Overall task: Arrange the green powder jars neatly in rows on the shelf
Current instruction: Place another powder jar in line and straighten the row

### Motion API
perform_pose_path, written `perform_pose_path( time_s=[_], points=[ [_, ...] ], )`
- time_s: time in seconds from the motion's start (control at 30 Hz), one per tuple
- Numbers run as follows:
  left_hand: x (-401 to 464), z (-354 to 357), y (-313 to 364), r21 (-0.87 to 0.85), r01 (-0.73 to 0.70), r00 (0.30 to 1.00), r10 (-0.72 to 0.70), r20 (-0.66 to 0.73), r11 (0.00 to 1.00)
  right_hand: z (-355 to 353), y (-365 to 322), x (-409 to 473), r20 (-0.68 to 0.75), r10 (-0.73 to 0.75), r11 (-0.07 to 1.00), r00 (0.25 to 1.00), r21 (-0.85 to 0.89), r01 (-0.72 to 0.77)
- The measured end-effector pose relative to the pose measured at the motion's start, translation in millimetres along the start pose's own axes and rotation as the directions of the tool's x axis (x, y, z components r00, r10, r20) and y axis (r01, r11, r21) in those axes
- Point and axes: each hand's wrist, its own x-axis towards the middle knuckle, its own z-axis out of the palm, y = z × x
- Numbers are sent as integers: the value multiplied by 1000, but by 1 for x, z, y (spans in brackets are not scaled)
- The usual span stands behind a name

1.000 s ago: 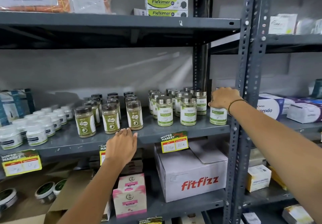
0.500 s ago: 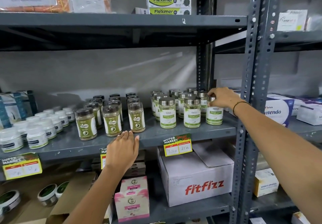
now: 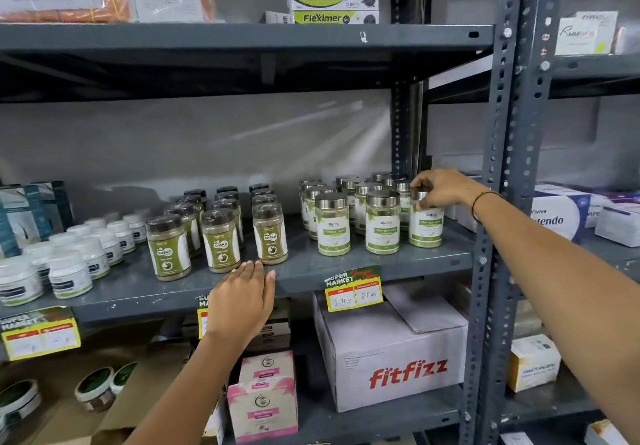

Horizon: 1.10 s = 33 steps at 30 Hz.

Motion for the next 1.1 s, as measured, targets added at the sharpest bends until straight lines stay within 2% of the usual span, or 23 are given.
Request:
perform_pose_path(
  time_s=[0.1,0.23,0.27,0.33,0.4,0.47,0.83,1.03,1.1],
  points=[
    [0,1,-1,-7,1,1000,-1,-5,1000,-3,-7,-1,-19,3,999,1000,33,-3],
    [1,2,-1,-29,16,1000,-16,0,999,-2,-22,-5,-205,-99,980,974,151,131],
    [2,2,-1,-32,20,1000,-20,1,999,0,-27,-6,-202,-134,975,970,148,166],
    [2,3,-1,-38,22,1000,-22,-3,999,5,-37,-7,-97,-189,980,977,36,194],
    [2,3,-2,-42,25,1000,-25,-4,999,11,-45,-8,22,-196,973,980,-116,197],
    [2,4,-2,-40,28,1000,-28,0,999,14,-49,-7,67,-181,962,981,-197,191],
    [2,3,-2,-39,43,999,-42,21,998,19,-52,-3,41,-161,986,986,-35,162],
    [2,3,-1,-34,30,1000,-30,11,999,16,-54,-4,72,-145,984,987,-97,152],
    [1,3,-1,-29,36,999,-36,6,999,16,-63,-5,16,-183,979,983,-91,184]
  ],
)
